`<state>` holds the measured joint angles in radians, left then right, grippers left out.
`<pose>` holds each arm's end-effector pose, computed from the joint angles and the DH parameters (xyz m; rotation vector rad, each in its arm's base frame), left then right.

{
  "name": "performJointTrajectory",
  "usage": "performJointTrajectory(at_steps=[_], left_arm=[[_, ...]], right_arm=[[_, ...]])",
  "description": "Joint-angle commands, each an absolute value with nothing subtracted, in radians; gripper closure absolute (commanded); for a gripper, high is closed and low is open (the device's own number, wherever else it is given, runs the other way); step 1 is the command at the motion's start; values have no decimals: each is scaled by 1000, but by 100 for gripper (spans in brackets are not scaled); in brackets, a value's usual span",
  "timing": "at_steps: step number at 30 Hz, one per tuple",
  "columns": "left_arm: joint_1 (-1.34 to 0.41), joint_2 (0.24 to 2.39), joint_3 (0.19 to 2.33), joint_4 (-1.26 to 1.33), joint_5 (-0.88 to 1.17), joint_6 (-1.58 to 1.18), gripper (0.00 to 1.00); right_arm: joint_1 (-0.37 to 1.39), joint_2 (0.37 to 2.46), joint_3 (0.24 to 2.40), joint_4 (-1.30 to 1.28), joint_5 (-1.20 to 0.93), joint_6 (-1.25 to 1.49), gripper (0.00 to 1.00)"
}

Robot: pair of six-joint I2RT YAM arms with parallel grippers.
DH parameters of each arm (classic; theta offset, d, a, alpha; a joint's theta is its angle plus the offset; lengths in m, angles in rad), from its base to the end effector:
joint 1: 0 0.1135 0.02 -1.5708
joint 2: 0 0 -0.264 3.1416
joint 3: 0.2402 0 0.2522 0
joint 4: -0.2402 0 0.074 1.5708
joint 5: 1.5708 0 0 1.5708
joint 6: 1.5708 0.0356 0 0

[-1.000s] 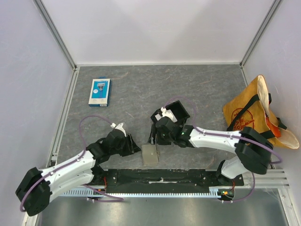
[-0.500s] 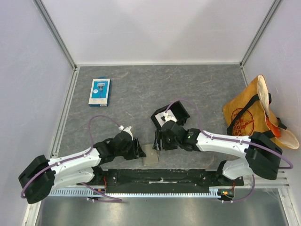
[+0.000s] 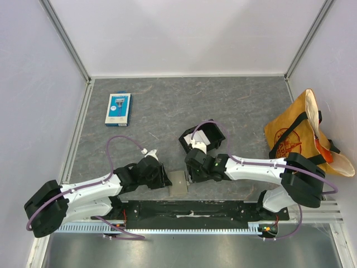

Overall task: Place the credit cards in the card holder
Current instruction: Open the card holder at the center of the board.

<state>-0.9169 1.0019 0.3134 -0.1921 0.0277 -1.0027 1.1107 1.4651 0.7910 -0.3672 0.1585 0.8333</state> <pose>0.1056 -0.1394 0.1421 -0.1006 2.6522 -0.8026 0.1276 0.2449 0.1758 -0.3128 2.6572 0.4793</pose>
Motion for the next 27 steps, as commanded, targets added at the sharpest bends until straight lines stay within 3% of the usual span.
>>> performJointTrajectory(at_steps=[1,7,14,18,27], left_arm=[[-923,1032,324,-242,-26,-1008,62],[-923,1045,322,-242,-32,-1015,66],[-923,1043,330,-242,-35,-1006,66],[-923,1008,357,-259,-51,-1005,65],[-919,945,524,-342,-140,-948,46]], right_arm=[[1111,1422,770,-413,235,838,56],[1111,1439,712,-410,235,848,79],[1111,1486,722,-396,233,824,81],[1094,1373,758,-411,252,775,72],[901,1212,972,-442,189,534,40]])
